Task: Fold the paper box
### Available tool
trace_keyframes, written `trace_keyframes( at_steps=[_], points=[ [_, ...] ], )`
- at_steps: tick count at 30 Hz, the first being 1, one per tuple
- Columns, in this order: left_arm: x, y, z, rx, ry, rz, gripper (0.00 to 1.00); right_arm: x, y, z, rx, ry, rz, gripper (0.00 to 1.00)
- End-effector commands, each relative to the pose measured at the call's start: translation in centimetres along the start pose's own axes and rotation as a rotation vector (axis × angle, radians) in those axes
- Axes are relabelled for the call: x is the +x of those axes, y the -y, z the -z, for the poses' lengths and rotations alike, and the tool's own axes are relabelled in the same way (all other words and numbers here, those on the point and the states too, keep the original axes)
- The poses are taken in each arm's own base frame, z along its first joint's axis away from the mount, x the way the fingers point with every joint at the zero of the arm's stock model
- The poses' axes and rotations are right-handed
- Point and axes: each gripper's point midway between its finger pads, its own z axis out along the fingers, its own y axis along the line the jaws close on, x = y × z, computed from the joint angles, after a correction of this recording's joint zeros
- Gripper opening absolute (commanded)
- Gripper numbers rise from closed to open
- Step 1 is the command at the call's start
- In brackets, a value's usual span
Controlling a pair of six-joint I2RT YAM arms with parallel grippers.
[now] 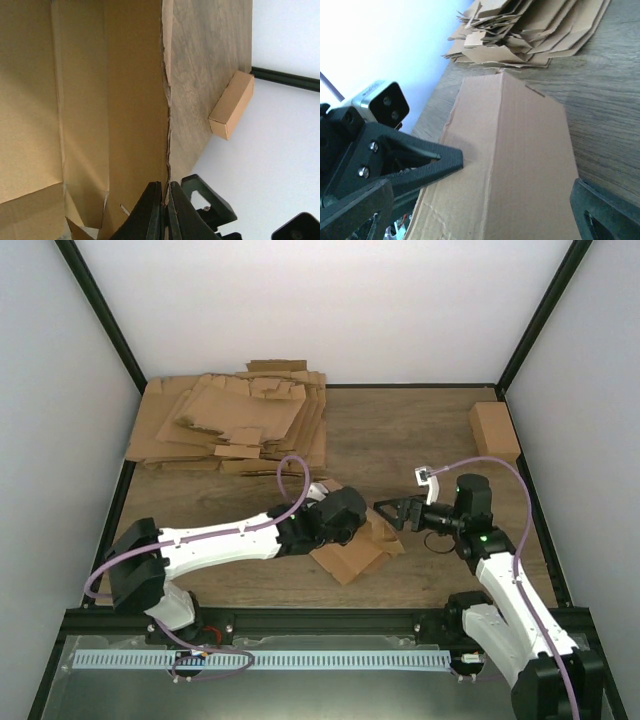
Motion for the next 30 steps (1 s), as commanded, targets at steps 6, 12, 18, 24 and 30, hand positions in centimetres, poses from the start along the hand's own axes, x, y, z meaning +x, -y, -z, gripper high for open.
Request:
trace_keyframes(
  at_steps=[6,12,18,24,30],
  points=[
    [-4.3,-1.4,5.8,0.016,0.304,0.07,0.04,-1.5,-2.4,1.2,-0.028,0.074,0.073,1.0],
    [-10.8,-1.1,8.9,0.123,0.582,0.13,0.04,-1.2,-1.9,1.1,-0.01,0.07,0.061,1.0],
    [-14.9,0.0,8.5,0.145,0.698,0.222,0.04,-0.5,-0.8,0.8,0.014,0.051,0.035,1.0],
    [-16.9,0.6,6.3,0.148,0.733,0.325,0.05,1.0,0.2,-0.1,-0.007,0.007,-0.002,1.0],
    [-17.8,-0.2,4.7,0.115,0.744,0.362,0.07,3.7,1.3,-1.6,-0.019,-0.064,-0.044,1.0]
  ],
)
